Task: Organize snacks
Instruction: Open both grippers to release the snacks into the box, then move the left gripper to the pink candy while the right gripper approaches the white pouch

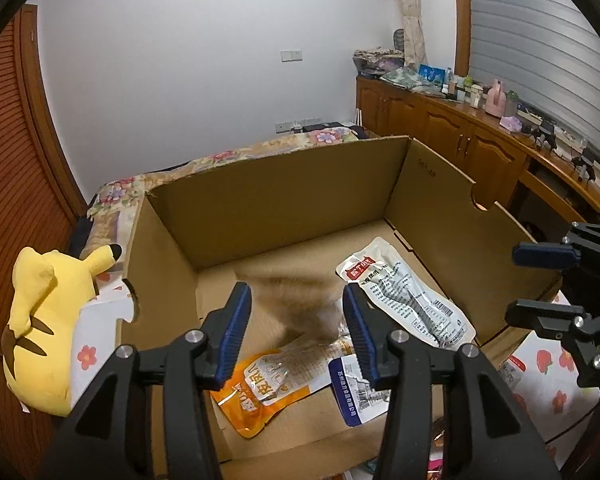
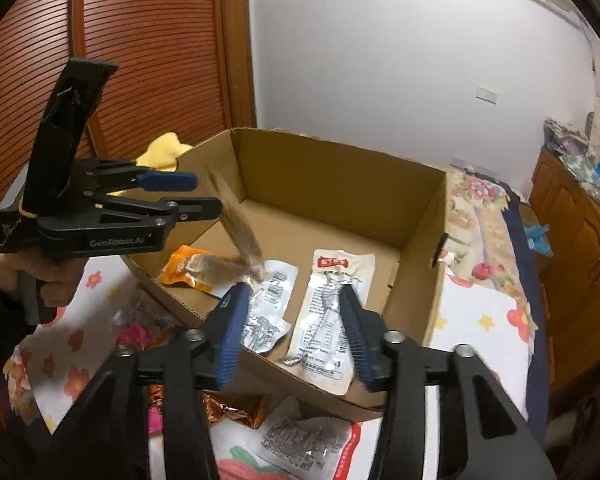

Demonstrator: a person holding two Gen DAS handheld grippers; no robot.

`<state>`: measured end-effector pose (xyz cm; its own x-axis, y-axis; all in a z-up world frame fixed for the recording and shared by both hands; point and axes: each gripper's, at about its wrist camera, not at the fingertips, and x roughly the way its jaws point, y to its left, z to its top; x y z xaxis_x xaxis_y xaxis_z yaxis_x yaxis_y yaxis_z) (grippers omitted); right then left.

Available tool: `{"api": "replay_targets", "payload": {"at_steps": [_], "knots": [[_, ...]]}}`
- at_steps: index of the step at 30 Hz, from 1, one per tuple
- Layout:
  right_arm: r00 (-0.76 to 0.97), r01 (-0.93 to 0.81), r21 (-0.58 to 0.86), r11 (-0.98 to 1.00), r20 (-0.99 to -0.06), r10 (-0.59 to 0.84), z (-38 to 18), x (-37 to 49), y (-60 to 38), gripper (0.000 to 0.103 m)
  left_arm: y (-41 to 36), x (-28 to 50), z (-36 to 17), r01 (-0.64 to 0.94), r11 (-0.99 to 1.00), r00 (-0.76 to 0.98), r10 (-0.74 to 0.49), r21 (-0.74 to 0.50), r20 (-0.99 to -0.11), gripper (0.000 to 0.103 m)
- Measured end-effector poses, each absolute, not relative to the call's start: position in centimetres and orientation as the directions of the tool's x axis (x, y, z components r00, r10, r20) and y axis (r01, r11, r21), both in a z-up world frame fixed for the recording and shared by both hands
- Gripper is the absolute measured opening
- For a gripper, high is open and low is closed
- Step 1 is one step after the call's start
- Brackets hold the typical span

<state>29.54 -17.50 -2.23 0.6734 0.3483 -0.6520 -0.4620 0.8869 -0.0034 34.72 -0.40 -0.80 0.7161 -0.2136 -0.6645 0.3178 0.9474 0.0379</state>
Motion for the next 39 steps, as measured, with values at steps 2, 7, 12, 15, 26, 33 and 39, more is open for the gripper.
{"api": "replay_targets", "payload": {"at_steps": [2, 7, 12, 15, 26, 33, 39], "knots": [[0.677, -0.453, -0.003, 0.891, -0.652, 0.342, -2.1, 29.3, -17.7, 0.054, -0.3, 34.2, -0.3, 0.323, 0.946, 0.72, -0.222, 0.034, -0.657, 0.048], [0.691, -0.44, -0.01, 0.898, -0.643, 0.331, -1.3, 28.0, -17.9, 0.055, 0.0, 32.5, 0.7, 0.326, 0.945, 0.735, -0.228, 0.038, -0.638, 0.048], [0.703, -0.424, -0.014, 0.905, -0.635, 0.32, -0.7, 26.2, -18.1, 0.06, 0.6, 29.8, 1.5, 0.337, 0.941, 0.747, -0.247, 0.031, -0.617, 0.051], [0.709, -0.415, -0.014, 0.91, -0.631, 0.314, -0.5, 24.7, -18.3, 0.062, 0.9, 27.7, 1.9, 0.348, 0.937, 0.756, -0.261, 0.03, -0.601, 0.053], [0.706, -0.375, 0.018, 0.927, -0.643, 0.298, -2.3, 20.4, -19.1, 0.07, 1.6, 21.2, -0.8, 0.372, 0.928, 0.738, -0.29, 0.009, -0.609, 0.054], [0.688, -0.334, 0.034, 0.942, -0.675, 0.269, -4.9, 19.2, -19.9, 0.072, 1.6, 19.3, -4.4, 0.368, 0.93, 0.703, -0.287, -0.012, -0.651, 0.054], [0.664, -0.305, 0.044, 0.951, -0.706, 0.245, -7.0, 19.8, -20.8, 0.074, 1.3, 19.6, -6.8, 0.354, 0.935, 0.679, -0.281, -0.032, -0.678, 0.061]]}}
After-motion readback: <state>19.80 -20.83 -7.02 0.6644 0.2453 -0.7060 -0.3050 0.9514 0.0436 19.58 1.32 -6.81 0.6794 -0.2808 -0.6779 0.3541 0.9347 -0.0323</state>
